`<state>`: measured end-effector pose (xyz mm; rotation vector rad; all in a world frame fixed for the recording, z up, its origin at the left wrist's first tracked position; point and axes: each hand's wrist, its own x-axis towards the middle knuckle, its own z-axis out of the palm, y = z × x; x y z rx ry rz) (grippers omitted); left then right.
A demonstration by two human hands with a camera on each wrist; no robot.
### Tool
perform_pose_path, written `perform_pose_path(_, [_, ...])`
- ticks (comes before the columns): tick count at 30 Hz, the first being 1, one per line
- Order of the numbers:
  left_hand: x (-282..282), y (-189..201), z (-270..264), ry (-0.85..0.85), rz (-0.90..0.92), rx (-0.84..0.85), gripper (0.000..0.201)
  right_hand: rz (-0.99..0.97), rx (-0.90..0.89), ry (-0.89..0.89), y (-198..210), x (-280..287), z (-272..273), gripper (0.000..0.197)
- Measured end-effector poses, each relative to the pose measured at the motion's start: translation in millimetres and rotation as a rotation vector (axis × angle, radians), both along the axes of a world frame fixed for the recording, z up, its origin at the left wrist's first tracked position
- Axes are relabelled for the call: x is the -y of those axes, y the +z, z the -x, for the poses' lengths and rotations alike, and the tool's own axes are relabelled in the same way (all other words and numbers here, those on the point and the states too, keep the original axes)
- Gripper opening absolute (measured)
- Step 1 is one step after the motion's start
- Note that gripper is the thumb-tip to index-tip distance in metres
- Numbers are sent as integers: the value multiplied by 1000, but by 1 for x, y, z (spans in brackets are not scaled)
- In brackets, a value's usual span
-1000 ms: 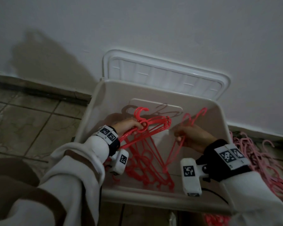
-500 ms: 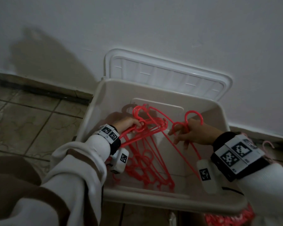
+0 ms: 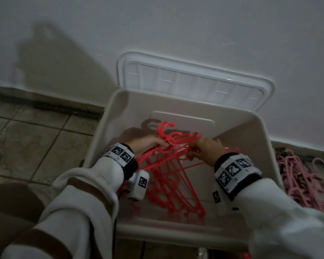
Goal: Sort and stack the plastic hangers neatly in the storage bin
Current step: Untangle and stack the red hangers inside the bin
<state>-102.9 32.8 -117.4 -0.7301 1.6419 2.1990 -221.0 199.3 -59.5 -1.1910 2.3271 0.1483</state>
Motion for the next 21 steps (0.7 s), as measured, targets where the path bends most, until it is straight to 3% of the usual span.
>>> perform_pose_path(2, [-3, 6, -1, -9, 42, -43, 11, -15, 51, 55, -12, 4, -4, 16])
perform_pose_path(5, [-6, 12, -4, -95, 118, -104, 14, 114, 139, 60, -33, 8, -4, 22])
perform_pose_path(8, [-8, 14, -5, -131, 248, -64, 14, 279, 208, 23, -45, 14, -4, 32])
perform_pose_path(11, [-8, 12, -3, -72, 358, -15, 13, 560, 321, -115, -51, 18, -5, 8])
perform_pose_path(12, [-8, 12, -2, -73, 390, -9, 20, 655, 345, -183, -52, 17, -4, 13])
perform_pose_path(16, [-9, 7, -2, 12, 401, 20, 23, 811, 236, -246, -61, 10, 2, 28])
perform_pose_path(18, [-7, 3, -2, 83, 401, 49, 26, 786, 148, -283, -65, 3, 4, 34])
perform_pose_path(20, [-5, 0, -1, 81, 420, 68, 35, 570, 102, -321, -70, -3, 4, 32])
perform_pose_path(21, [-5, 0, 0, 70, 430, 75, 35, 394, 114, -303, -77, -6, 4, 21])
